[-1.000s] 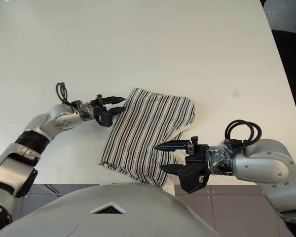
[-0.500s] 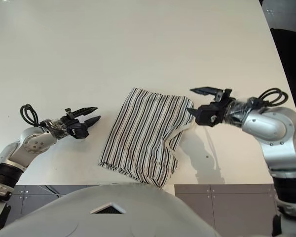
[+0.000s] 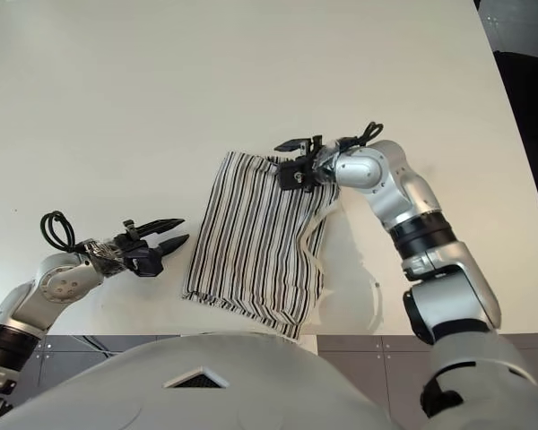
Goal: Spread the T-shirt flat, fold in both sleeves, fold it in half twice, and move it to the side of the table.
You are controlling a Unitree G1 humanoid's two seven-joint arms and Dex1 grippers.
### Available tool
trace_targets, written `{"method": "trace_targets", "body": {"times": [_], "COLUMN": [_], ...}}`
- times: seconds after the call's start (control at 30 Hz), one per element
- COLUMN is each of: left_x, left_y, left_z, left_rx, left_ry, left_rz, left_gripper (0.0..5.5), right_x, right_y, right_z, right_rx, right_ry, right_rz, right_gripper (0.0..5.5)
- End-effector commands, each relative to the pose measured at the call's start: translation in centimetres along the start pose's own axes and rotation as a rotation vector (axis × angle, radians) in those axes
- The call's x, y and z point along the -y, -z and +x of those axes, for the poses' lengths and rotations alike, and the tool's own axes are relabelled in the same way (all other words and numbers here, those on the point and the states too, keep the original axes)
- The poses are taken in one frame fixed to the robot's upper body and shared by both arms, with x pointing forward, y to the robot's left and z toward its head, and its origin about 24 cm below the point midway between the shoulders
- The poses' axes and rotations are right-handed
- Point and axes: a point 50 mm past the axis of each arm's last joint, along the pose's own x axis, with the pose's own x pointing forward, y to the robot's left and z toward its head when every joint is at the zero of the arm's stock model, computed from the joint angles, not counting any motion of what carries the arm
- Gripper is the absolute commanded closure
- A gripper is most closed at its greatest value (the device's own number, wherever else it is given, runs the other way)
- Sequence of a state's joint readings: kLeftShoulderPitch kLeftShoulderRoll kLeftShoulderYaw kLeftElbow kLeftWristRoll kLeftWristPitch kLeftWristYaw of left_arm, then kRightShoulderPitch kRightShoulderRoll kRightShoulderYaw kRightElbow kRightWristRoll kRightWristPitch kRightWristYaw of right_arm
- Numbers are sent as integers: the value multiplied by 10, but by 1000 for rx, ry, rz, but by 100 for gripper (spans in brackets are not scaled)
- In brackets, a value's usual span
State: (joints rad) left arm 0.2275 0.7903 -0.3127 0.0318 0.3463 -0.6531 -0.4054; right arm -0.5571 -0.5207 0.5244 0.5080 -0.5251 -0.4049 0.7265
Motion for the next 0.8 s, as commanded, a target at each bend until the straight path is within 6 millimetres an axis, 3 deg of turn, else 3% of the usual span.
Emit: {"method": "trace_targets", "body": {"times": [0.03,0.13,0.23,0.37,0.47,0.5,0.57,0.67,0.73,0.8], "left_x": [-3,-6,-16,-17,-13,-10,7,30,45,58], "left_y": [-3,-3,0,-2,-13,-17,-26,-35,-38,-43], "left_z": [0,-2,-12,-27,-42,-47,-54,-66,-70,-71], "left_rx": [-10,-16,-50,-75,-24,-7,34,74,98,130], "left_ry": [-19,-34,-91,-95,-68,-64,-6,135,221,286], "left_rz": [6,17,38,69,101,111,129,136,141,119], "left_gripper": [388,388,388,388,388,388,388,388,388,388], "right_x": [-5,0,0,5,3,-5,-45,-99,-113,-114], "right_y": [-3,-12,-18,-26,-35,-38,-40,-44,-51,-52], "right_z": [31,41,32,-8,-59,-78,-114,-151,-166,-173], "right_rx": [-46,-11,69,199,293,327,339,240,216,200], "right_ry": [-61,-45,-22,106,290,320,281,130,90,104], "right_rz": [-59,-80,-58,-25,13,77,219,310,349,362], "right_gripper": [266,266,266,266,266,266,266,266,266,266]}}
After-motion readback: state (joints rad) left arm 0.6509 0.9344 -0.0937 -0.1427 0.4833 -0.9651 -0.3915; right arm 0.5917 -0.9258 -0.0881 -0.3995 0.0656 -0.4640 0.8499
